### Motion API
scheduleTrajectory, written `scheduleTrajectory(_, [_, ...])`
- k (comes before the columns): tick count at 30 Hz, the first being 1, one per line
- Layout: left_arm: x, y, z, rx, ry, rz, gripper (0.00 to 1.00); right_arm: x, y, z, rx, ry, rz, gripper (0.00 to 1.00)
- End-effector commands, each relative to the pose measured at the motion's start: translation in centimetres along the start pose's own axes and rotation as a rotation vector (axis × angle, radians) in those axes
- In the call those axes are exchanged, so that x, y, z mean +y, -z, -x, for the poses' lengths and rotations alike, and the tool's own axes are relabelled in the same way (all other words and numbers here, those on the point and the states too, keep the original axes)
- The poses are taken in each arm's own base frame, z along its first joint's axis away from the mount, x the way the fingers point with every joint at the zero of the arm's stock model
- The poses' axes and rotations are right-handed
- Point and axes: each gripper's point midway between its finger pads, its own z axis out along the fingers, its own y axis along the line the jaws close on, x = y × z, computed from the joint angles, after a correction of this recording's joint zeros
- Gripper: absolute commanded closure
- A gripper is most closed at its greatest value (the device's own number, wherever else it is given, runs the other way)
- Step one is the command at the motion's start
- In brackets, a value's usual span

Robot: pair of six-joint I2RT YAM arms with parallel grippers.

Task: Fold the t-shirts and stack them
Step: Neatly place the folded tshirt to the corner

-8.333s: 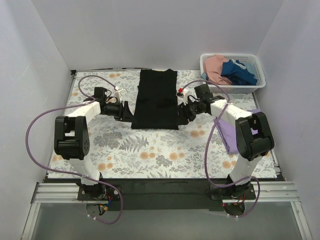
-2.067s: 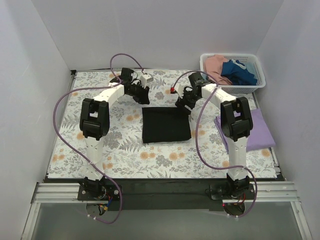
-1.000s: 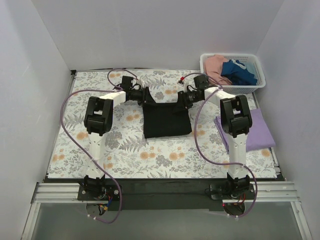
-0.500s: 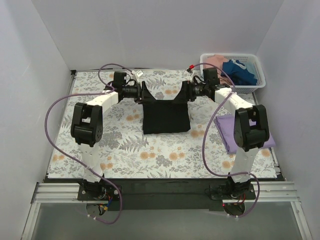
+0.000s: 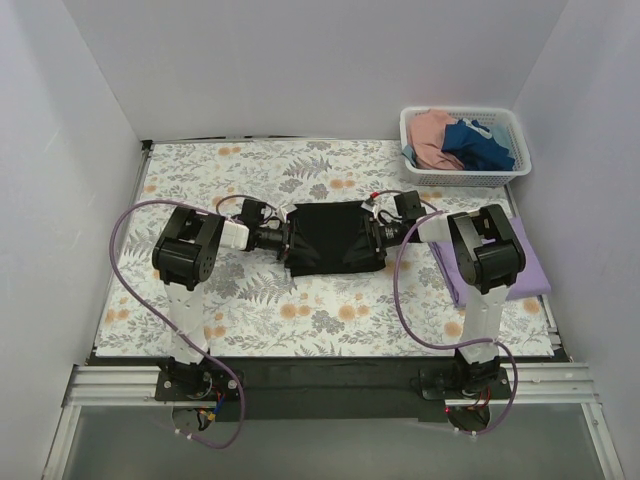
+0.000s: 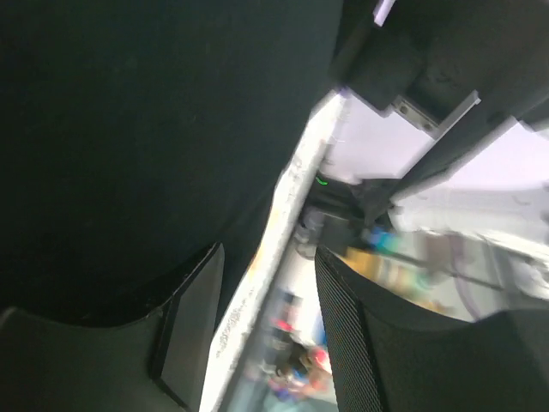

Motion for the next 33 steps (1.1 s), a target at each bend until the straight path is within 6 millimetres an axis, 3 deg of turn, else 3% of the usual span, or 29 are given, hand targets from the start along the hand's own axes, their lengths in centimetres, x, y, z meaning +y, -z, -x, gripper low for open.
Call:
scheduleTrajectory(1, [3.7, 0.5, -1.9, 0.01, 0.116, 0.042, 0.53, -5.8, 0.8, -2.7, -0.012, -0.151, -0.141, 0.21])
scheduleTrajectory(2, [4.5, 0.9, -2.1, 0.004, 0.14, 0.046, 0.53, -6.7, 1.5, -3.2, -0.026, -0.183, -0.162, 0.21])
scheduleTrajectory(5, [5.1, 2.2, -2.7, -0.011, 0.165, 0.037, 0.53, -6.9, 2.5, -3.8, -0.034, -0.214, -0.168, 0.21])
scheduleTrajectory(8, [2.9, 4.0, -2.4, -0.002, 0.08, -0.029, 0.53, -3.9, 3.3, -4.1, -0.012, -0.126, -0.113, 0.21])
scheduleTrajectory(9, [2.0, 4.4, -2.6, 0.009, 0.024, -0.047, 0.53, -1.6, 3.5, -4.3, 0.009, -0.08, -0.085, 0.23])
scheduleTrajectory(10, [-0.3, 5.1, -3.0, 0.024, -0.04, -0.07, 0.53, -0.3, 3.5, -3.8, 0.01, -0.016, -0.077, 0.23])
scheduleTrajectory(11, [-1.6, 5.0, -3.1, 0.034, -0.227, -0.076, 0.53, 0.9, 3.5, -3.4, 0.007, 0.034, -0.064, 0.23])
scheduleTrajectory(12, [-2.5, 5.1, -3.3, 0.042, -0.285, -0.065, 0.52, 3.2, 3.6, -2.8, 0.001, 0.098, -0.022, 0.23])
scheduleTrajectory(13, [-3.5, 5.3, -3.8, 0.055, -0.301, -0.07, 0.52, 4.3, 3.7, -2.2, -0.006, 0.128, -0.002, 0.24])
scheduleTrajectory(15, [-6.1, 6.0, -2.7, 0.033, -0.385, -0.1, 0.53, 6.7, 4.2, 0.8, -0.047, 0.237, 0.011, 0.28])
scheduleTrajectory(17, [-6.8, 5.8, -1.0, 0.005, -0.431, -0.084, 0.53, 8.0, 4.8, 4.2, -0.1, 0.356, -0.022, 0.33])
scheduleTrajectory(19, [-7.3, 5.4, 2.4, -0.061, -0.451, -0.054, 0.54, 6.8, 4.6, 6.7, -0.13, 0.403, -0.071, 0.4])
scheduleTrajectory(20, [-7.2, 5.1, 3.6, -0.079, -0.445, -0.043, 0.56, 7.4, 4.7, 8.7, -0.15, 0.444, -0.069, 0.42])
scheduleTrajectory(21, [-6.6, 4.4, 5.8, -0.101, -0.425, -0.025, 0.56, 5.7, 3.9, 9.2, -0.134, 0.412, -0.07, 0.43])
scheduleTrajectory(23, [-6.5, 3.7, 8.2, -0.135, -0.412, -0.021, 0.57, 4.4, 3.3, 10.8, -0.143, 0.421, -0.076, 0.45])
scheduleTrajectory(24, [-5.4, 3.1, 9.4, -0.146, -0.397, -0.008, 0.57, 3.0, 2.8, 11.7, -0.142, 0.403, -0.075, 0.46])
scheduleTrajectory(25, [-5.9, 3.1, 11.4, -0.182, -0.421, -0.008, 0.57, 2.4, 2.6, 12.3, -0.151, 0.387, -0.075, 0.47])
scheduleTrajectory(26, [-5.7, 3.0, 12.3, -0.194, -0.42, -0.006, 0.57, 1.8, 2.4, 13.2, -0.172, 0.406, -0.076, 0.47])
scheduleTrajectory(27, [-5.5, 2.7, 13.0, -0.197, -0.419, -0.01, 0.57, -0.3, 1.8, 13.6, -0.18, 0.387, -0.093, 0.47])
scheduleTrajectory(29, [-3.4, 2.1, 14.9, -0.211, -0.403, 0.005, 0.57, -2.0, 1.5, 14.8, -0.214, 0.364, -0.1, 0.49])
scheduleTrajectory(31, [-0.5, 1.6, 15.7, -0.201, -0.353, 0.014, 0.56, -4.4, 1.7, 16.4, -0.263, 0.35, -0.096, 0.5])
scheduleTrajectory(33, [1.1, 2.5, 16.7, -0.215, -0.292, 0.01, 0.57, -6.7, 2.3, 17.4, -0.301, 0.297, -0.094, 0.5])
